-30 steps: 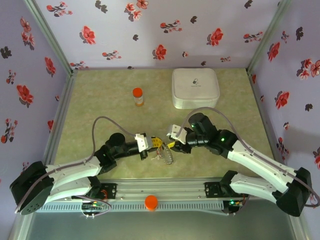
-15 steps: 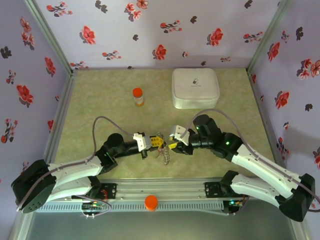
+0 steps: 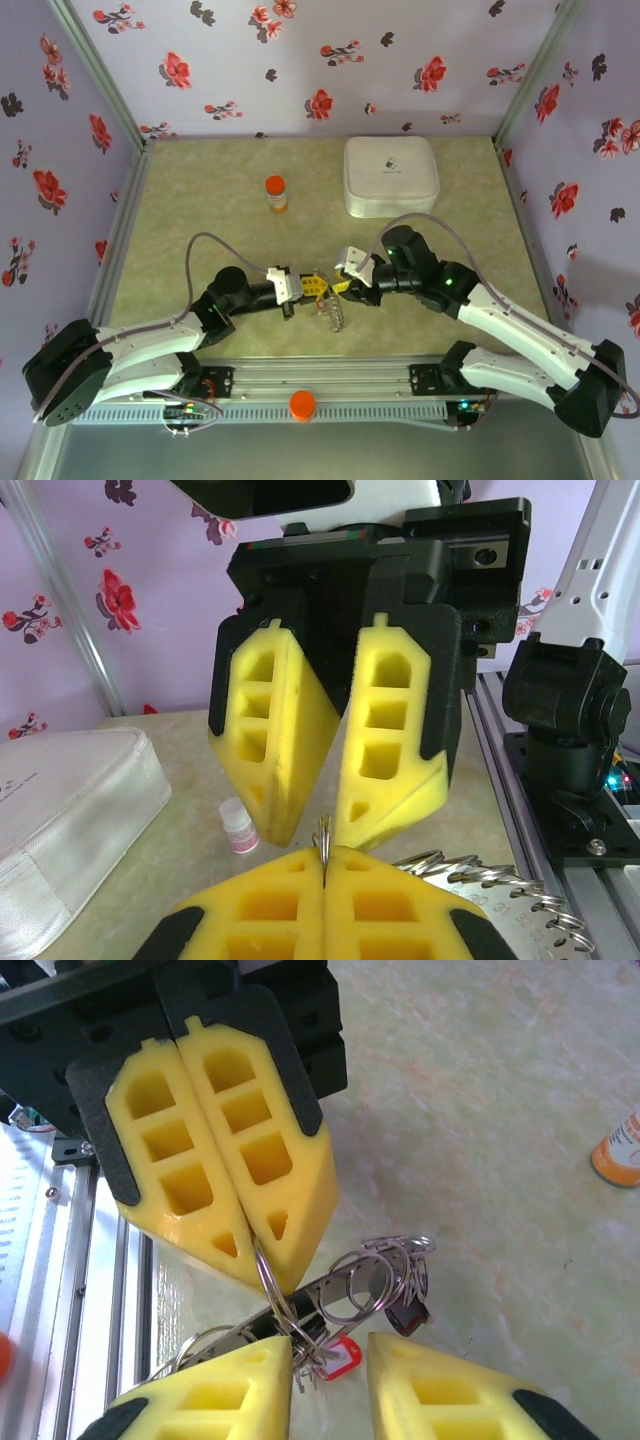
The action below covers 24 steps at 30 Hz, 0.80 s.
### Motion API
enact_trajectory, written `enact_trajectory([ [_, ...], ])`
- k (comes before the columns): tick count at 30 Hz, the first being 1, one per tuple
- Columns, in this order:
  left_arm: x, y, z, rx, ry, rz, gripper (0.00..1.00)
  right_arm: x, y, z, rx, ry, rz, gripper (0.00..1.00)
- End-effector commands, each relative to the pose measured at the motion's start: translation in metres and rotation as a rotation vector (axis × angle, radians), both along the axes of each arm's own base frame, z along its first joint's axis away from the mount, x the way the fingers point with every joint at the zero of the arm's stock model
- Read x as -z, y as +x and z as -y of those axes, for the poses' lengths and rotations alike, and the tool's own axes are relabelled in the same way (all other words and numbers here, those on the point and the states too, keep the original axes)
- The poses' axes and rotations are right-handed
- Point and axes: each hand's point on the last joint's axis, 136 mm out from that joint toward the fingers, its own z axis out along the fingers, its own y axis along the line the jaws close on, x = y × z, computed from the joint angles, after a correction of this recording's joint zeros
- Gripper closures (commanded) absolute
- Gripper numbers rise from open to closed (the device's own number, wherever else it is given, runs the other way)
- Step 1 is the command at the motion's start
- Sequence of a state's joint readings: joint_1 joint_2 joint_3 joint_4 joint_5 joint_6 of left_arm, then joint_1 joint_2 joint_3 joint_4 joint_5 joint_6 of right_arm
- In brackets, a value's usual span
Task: Put the keys on the keyring
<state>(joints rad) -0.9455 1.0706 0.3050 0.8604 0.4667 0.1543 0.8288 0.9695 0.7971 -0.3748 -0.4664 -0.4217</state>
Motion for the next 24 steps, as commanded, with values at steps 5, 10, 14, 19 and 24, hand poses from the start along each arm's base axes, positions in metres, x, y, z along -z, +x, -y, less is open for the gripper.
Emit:
enact_trajectory([
  [5, -0.023, -0.007, -0.001, 0.029, -0.071, 0.038, 1.0, -0.009, -0.004, 0.002, -0.033, -0.018, -0.003, 0.9],
  [10, -0.026, -0.008, -0.001, 0.034, -0.078, 0.037, 1.0, -0.005, -0.003, 0.004, -0.033, -0.052, 0.005, 0.98],
  [14, -0.03, -0.01, -0.001, 0.045, -0.087, 0.038, 1.0, -0.004, -0.002, -0.001, -0.04, -0.042, -0.01, 1.0],
  [19, -0.034, -0.011, -0.001, 0.056, -0.094, 0.036, 1.0, 0.0, -0.002, -0.007, -0.05, -0.025, -0.037, 1.0],
  [24, -0.032, -0.012, -0.002, 0.054, -0.088, 0.039, 1.0, -0.004, -0.002, 0.0, -0.024, -0.016, -0.009, 0.85],
])
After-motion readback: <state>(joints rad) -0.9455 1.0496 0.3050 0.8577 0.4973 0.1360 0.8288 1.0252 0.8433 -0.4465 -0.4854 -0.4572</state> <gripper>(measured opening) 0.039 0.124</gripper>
